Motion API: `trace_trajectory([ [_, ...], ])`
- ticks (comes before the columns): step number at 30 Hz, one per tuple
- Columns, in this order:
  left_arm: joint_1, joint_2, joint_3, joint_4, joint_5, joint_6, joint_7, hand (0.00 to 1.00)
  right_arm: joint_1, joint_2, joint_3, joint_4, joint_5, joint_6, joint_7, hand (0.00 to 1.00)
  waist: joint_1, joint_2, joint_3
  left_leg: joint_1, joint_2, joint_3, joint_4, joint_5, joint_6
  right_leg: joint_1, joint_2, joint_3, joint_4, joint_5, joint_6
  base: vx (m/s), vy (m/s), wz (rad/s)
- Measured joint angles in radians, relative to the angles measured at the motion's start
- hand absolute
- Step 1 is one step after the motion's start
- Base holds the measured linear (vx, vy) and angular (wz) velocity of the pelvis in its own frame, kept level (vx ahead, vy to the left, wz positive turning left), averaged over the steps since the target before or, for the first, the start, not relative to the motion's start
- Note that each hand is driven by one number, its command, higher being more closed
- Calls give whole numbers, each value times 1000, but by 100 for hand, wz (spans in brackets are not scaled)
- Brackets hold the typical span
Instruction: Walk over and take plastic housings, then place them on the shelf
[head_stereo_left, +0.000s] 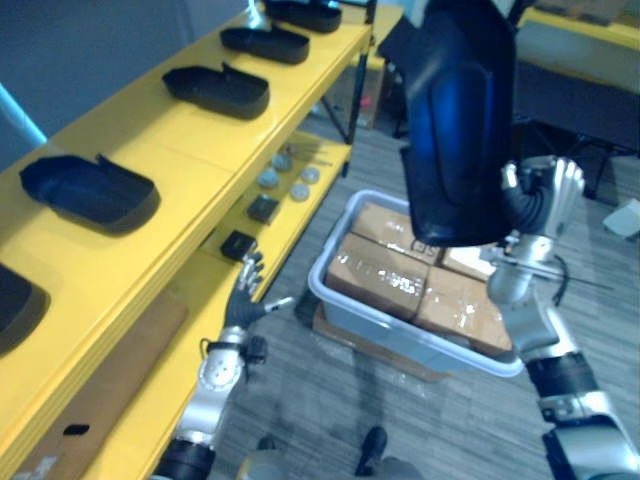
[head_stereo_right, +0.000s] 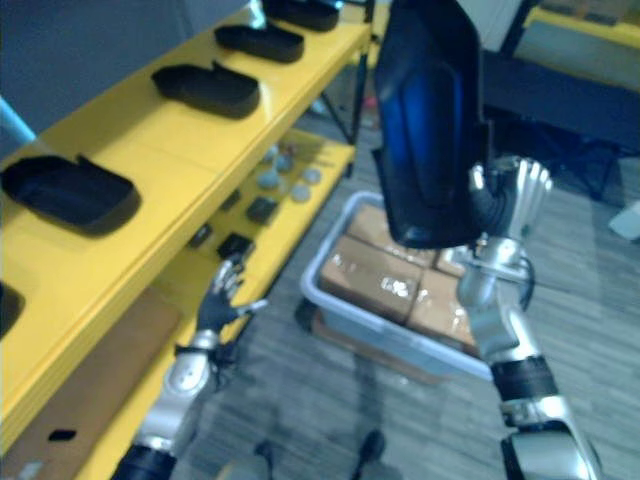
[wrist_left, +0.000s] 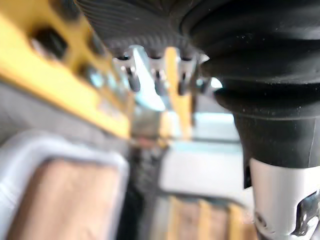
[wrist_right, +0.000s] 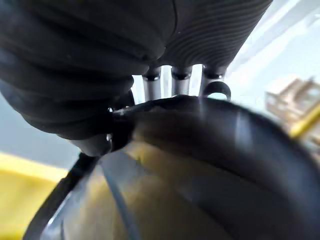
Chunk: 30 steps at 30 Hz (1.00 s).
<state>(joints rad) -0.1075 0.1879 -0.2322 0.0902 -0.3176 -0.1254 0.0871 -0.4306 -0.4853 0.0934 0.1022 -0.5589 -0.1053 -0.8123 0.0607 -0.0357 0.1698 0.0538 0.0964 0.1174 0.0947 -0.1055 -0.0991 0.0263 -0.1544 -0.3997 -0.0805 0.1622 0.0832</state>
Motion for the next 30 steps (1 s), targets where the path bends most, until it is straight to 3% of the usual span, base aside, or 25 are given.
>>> trace_trajectory([
  [3,-43,-10,-18,0,5,29,21,0,0,36,33,-47,-33,-53,-17,100,-13,5,-4,12,-5,11,1,-4,5,0,-2,19,0,10,0,-81,44,-16],
  [9,-74,-30,-15,1,-48,39,52,0,22,91,115,-91,-54,-126,-15,100,-18,6,-23,14,-6,34,17,-9,7,-3,0,36,-9,12,-3,-79,26,-11],
  [14,-75,-60,-15,1,-204,54,31,0,49,130,179,-79,-100,-130,-7,100,-19,13,-43,13,-5,33,18,-9,7,-7,-1,41,-9,12,-4,-23,10,-3],
  [22,-75,-71,-10,-52,-426,83,-93,0,64,143,236,8,-130,-128,-6,100,-12,14,-77,-4,-10,1,19,-8,7,-2,-3,10,-1,15,-1,17,22,12],
  [30,-63,-56,-3,-170,-511,92,-182,0,64,147,275,33,-162,-123,-5,100,3,15,-78,-6,-14,-16,22,-8,8,8,-6,-8,-2,15,-1,-24,31,6],
])
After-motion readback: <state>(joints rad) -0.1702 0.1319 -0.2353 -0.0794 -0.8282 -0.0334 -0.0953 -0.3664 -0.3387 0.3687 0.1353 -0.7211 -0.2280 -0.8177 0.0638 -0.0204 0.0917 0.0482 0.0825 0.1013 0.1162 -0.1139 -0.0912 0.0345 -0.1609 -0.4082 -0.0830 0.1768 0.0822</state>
